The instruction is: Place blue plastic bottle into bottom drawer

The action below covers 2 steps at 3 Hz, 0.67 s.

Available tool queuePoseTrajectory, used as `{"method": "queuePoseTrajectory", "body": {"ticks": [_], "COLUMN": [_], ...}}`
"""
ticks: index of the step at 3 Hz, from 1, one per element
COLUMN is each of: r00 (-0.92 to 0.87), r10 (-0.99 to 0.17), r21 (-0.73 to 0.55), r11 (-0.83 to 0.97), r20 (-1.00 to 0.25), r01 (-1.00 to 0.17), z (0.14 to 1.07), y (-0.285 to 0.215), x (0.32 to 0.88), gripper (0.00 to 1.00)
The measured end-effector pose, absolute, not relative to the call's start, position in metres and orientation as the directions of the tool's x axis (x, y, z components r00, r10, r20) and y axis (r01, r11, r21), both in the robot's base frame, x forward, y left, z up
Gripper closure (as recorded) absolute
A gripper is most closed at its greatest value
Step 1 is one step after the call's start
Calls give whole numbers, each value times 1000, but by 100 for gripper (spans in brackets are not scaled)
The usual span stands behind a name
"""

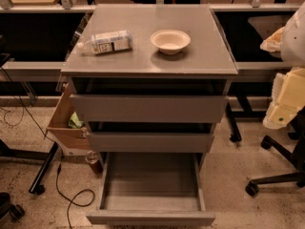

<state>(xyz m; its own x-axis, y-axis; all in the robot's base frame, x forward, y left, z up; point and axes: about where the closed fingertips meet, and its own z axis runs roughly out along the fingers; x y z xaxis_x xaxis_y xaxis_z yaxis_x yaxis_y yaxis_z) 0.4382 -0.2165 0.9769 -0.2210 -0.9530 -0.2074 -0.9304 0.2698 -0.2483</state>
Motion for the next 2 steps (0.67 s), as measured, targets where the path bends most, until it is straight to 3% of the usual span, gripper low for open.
{"method": "queuePoseTrajectory", "body": {"ticks": [2], "r00": [-223], "r10": [-935], "r21": [-277], "r11": [300], "r20": [-277], "r01": [-913], "z": [985], "y": [-198], "x": [456], "gripper": [0]}}
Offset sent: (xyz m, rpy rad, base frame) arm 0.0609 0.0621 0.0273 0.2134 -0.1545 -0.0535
